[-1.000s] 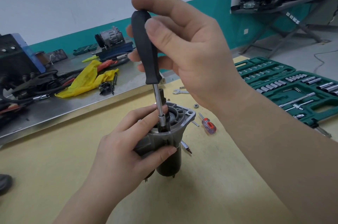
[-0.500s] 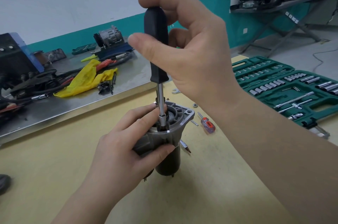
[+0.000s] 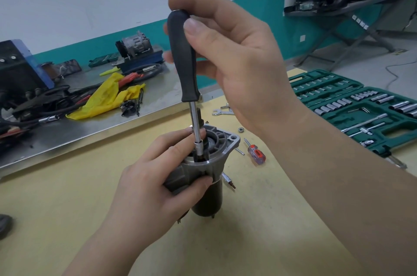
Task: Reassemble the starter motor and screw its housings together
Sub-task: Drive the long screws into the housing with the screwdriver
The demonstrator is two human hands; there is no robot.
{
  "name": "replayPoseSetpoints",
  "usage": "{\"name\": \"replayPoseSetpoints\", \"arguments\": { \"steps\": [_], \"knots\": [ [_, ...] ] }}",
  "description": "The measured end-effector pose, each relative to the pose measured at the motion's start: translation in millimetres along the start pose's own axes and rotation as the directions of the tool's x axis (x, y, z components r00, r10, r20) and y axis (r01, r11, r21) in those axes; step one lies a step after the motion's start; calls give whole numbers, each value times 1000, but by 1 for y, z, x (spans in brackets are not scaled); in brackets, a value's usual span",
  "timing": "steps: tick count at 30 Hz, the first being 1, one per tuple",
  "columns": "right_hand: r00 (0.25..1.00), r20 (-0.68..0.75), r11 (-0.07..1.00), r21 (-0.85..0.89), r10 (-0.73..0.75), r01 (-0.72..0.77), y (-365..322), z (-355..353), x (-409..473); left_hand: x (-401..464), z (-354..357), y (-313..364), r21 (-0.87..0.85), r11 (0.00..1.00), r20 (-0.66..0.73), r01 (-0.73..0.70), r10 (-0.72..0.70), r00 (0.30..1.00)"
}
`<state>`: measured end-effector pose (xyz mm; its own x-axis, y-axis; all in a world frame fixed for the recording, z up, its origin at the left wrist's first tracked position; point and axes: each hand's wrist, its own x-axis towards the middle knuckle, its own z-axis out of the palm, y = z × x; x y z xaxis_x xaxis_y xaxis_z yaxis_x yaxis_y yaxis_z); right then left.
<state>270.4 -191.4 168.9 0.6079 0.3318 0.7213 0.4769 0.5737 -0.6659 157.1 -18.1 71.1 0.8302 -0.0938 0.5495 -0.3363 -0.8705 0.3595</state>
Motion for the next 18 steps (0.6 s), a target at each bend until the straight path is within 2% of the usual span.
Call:
{"name": "replayPoseSetpoints", "arguments": {
  "steps": [2,6,12,16,18],
  "knots": [
    [1000,-2,1000,9,6,-6,-2,1,-1,-1,0,-1,-3,1000,-4,1,-1,1000],
    [996,-63,991,-122,-61,53,-1,2,1,-1,1,-2,-6,1000,-6,-1,0,1000],
    [995,73,994,88,65,-71,-6,0,-2,-1,0,-1,4,1000,-1,-3,3,1000],
    [999,-28,997,-72,-32,30,-4,3,0,0,0,-1,10,1000,-5,1,-1,1000],
    [998,-50,997,-71,-47,44,-3,3,0,0,0,0,17,1000,-8,-1,2,1000]
  ]
}}
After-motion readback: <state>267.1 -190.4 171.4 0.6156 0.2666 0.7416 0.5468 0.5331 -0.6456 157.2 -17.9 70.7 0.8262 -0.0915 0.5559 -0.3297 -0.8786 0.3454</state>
